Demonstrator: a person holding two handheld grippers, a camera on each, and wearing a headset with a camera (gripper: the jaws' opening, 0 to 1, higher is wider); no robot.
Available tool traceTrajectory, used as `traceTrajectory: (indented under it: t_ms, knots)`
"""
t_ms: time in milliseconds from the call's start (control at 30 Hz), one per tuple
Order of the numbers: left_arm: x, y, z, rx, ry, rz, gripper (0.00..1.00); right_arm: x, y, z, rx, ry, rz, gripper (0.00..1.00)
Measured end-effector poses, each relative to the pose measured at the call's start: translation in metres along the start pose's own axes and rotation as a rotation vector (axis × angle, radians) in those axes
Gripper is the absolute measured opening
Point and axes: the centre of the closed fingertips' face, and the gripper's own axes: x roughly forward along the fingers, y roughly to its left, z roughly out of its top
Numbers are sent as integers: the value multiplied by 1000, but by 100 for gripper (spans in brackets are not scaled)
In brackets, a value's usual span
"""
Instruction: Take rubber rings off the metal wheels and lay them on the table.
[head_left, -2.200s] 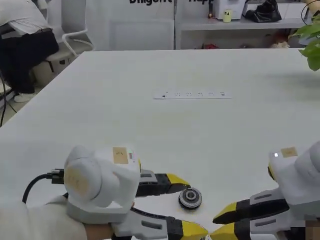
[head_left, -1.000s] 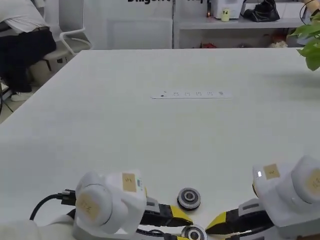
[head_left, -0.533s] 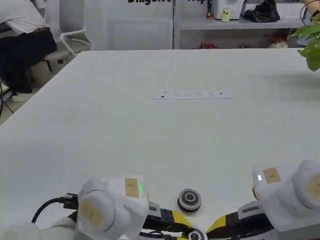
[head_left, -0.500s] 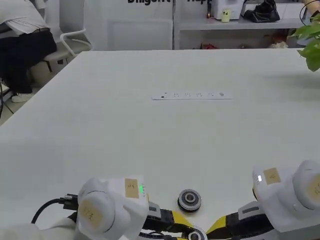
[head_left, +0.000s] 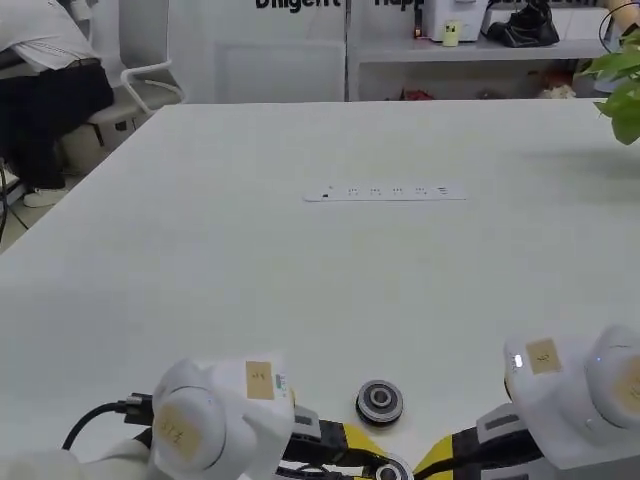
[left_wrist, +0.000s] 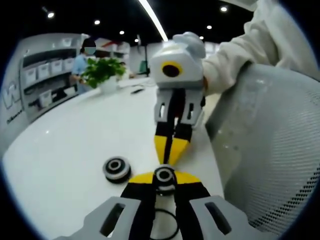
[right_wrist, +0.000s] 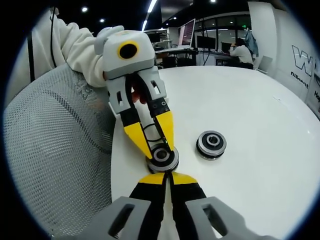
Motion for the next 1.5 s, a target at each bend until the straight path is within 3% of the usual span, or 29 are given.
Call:
traceTrajectory:
  t_ms: [267,467,533,800,933,1500]
  knots:
    - [0,-1,1,3,-8,0,14,-2,-3,-1,149,-19,7,0]
    - [0,-1,1,5,-11,1,14,-4,-6,0,222,-44,11,0]
    - [0,-1,1,7,-12,1,14,-5,-6,1,282,-59,19,0]
    - [1,-1,2,8,-13,5,14,-8,-7,4,356,-95,32,0]
    - [1,-1,2,13,-12,6,14,-11,-9,12,421,-147,48,0]
    - [1,0,2,17,-20,8,14,-10,-5,14,442,-140,51,0]
